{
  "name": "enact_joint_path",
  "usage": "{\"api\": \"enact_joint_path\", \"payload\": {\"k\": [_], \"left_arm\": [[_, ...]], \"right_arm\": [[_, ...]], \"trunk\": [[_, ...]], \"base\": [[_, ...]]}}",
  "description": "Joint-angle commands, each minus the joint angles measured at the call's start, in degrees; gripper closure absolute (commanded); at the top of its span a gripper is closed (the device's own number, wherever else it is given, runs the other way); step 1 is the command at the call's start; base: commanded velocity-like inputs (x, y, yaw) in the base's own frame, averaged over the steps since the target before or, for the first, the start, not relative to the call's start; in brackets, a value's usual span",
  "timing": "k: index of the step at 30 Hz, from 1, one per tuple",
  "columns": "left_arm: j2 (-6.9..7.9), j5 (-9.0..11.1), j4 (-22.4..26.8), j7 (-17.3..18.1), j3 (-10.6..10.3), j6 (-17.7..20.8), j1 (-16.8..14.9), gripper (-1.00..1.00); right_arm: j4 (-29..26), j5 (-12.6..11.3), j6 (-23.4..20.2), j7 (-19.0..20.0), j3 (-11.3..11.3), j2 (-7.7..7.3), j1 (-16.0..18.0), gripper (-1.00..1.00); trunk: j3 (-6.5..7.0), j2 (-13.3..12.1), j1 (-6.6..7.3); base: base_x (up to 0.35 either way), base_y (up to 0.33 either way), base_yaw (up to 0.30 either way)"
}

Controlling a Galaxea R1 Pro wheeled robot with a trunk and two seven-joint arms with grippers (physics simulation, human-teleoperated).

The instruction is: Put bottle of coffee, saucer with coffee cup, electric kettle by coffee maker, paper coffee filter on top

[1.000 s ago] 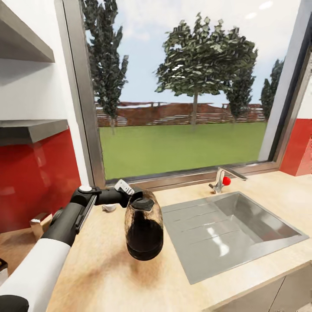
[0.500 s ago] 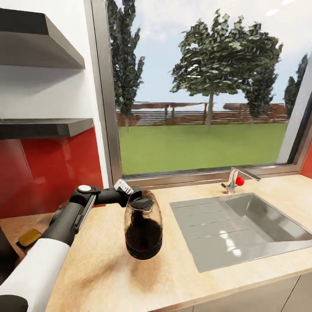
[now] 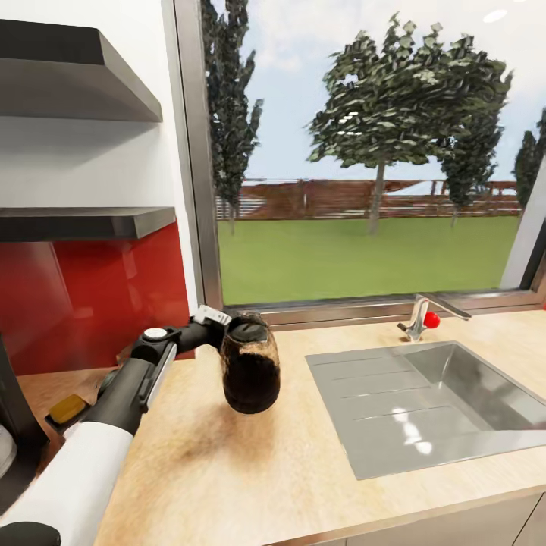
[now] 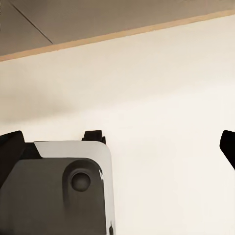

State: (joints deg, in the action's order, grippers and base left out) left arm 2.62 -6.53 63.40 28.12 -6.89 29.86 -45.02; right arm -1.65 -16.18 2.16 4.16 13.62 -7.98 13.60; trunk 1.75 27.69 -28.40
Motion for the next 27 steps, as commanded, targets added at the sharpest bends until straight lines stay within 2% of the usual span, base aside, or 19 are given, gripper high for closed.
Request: {"api": "enact_joint_path", "payload": {"k": [1,4,8,15,21,27], "left_arm": [[-0.26,-0.3,0.1,-1.1,0.0,0.1,0.0,1.0],[-1.5,0.4,0.0,-6.4,0.0,0.1,0.0,1.0],[-1.96,0.9,-0.1,-8.5,0.0,0.3,-0.1,1.0],[-2.08,2.9,-0.3,-9.2,0.0,0.4,0.0,1.0],[-2.15,3.4,-0.6,-9.2,-0.1,0.4,0.0,1.0],[-2.18,4.5,-0.7,-9.2,-0.1,0.4,0.1,1.0]], "right_arm": [[0.1,-0.6,0.2,0.2,0.4,-0.02,0.0,-1.0],[0.1,-0.6,0.2,0.2,0.4,-0.02,0.0,-1.0],[0.1,-0.6,0.2,0.2,0.4,0.03,0.0,-1.0],[0.0,-0.6,0.2,0.2,0.4,0.07,0.0,-1.0],[0.0,-0.6,0.2,0.2,0.4,0.07,0.0,-1.0],[0.0,-0.6,0.2,0.2,0.4,0.07,0.0,-1.0]], "trunk": [[-0.02,0.0,-0.02],[-0.02,0.0,-0.02],[-0.02,0.0,-0.02],[-0.02,0.0,-0.02],[-0.02,0.0,-0.02],[-0.02,0.0,-0.02]], "base": [[0.0,0.0,0.059],[0.0,0.0,0.164],[0.0,0.0,0.248],[-0.019,0.0,0.273],[-0.274,-0.023,0.277],[-0.277,-0.166,0.276]]}}
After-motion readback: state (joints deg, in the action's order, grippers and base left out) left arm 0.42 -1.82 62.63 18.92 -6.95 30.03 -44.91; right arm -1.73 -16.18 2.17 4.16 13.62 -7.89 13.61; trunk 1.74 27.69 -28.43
